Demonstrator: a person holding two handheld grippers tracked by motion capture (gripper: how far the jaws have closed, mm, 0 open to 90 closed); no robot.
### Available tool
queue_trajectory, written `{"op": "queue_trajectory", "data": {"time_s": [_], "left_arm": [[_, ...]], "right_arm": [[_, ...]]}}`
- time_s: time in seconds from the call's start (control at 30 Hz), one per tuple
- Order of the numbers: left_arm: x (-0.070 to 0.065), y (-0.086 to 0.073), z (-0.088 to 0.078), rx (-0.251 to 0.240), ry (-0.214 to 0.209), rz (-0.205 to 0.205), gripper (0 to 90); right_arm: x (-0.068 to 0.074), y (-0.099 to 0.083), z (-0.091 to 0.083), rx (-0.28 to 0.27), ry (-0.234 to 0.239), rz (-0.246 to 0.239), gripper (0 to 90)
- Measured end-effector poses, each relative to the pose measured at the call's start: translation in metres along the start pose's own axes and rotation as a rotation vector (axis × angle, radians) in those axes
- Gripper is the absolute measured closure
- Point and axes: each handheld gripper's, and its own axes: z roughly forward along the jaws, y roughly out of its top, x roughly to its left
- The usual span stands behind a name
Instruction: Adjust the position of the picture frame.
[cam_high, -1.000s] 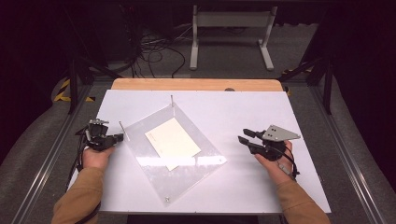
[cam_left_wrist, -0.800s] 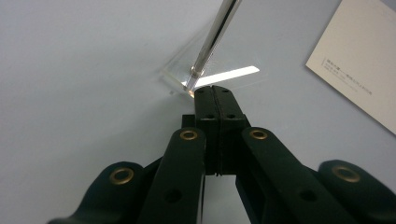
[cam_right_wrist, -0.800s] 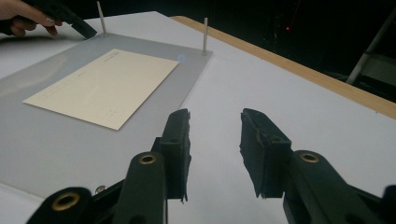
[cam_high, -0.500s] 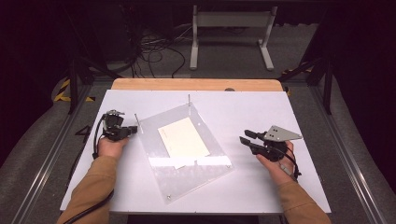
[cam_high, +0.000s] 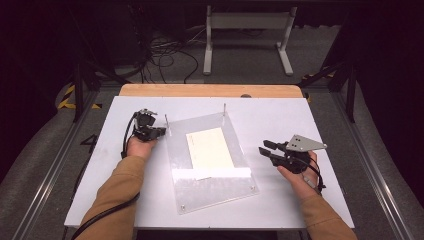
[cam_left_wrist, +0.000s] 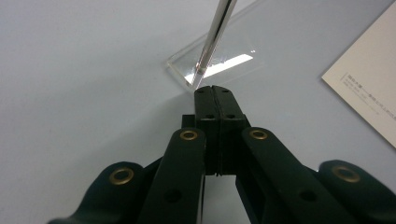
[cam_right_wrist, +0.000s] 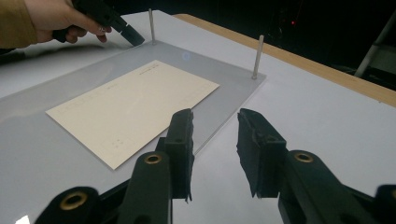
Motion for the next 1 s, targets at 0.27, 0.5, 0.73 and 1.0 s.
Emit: {"op": "queue_trajectory", "data": {"time_s": [0.27,0.5,0.73,1.0], "left_arm": [[-0.001,-0.003,-0.003,-0.037,0.004,0.024,89.4],[-0.003,-0.016,-0.027,-0.086,-0.005,0.075,89.3],[0.004,-0.025,-0.035,-0.093,-0.017,0.056,89.1],[0.011,-0.021,-0.040,-0.099,-0.009,0.049,84.2]], "right_arm": [[-0.002,-0.005,0.006,0.216,0.044,0.050,89.6],[0.012,-0.018,0.027,0.457,0.158,0.040,90.0],[0.033,-0.011,0.031,0.510,0.212,-0.038,90.0],[0.052,-0.011,0.035,0.493,0.323,-0.054,90.0]]}}
